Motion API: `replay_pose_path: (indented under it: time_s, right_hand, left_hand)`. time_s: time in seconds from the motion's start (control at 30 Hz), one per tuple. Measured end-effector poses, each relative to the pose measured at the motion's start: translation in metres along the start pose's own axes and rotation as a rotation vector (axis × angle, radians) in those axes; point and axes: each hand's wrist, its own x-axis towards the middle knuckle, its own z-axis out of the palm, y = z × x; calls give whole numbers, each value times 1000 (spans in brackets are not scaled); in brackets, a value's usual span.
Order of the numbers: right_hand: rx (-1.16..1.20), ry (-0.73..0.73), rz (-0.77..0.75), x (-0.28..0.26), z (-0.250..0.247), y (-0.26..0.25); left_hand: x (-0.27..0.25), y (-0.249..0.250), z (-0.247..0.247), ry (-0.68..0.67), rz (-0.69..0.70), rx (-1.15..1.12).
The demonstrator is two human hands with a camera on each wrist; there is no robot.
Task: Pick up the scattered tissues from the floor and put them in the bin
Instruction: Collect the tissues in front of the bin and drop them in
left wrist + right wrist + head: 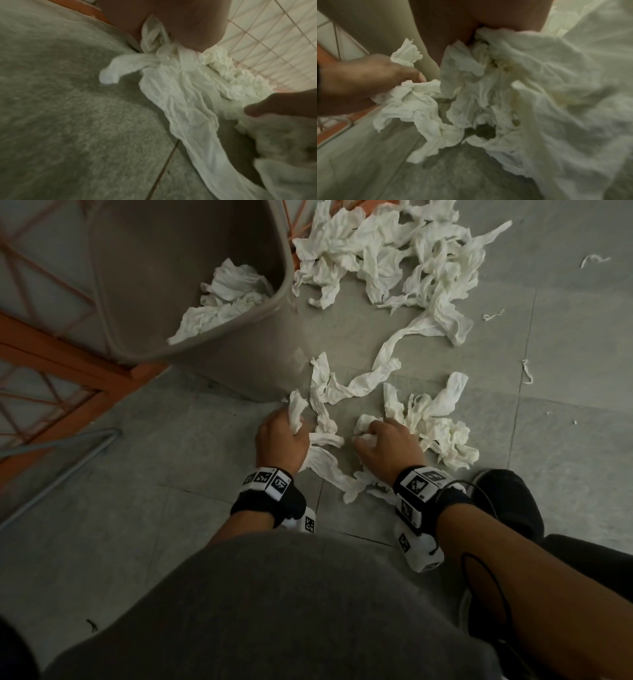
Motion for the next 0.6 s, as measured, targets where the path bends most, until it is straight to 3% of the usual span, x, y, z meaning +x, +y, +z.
replay_pose_path:
  time_s: [0.13, 0.27, 0.47, 0.6]
  right_hand:
    - [27, 123, -65, 10, -7, -16]
    - [18, 112, -192, 32, -16, -29]
    - [-173, -102, -241, 62, -12, -25]
    - [-158, 11, -252, 64, -9, -22]
  left_hand:
    - [10, 1, -2, 44, -188, -97]
    - [21, -1, 8, 16, -235, -57]
    - [6, 2, -2, 105, -146, -241]
    - [-7, -8, -12, 225, -27, -315]
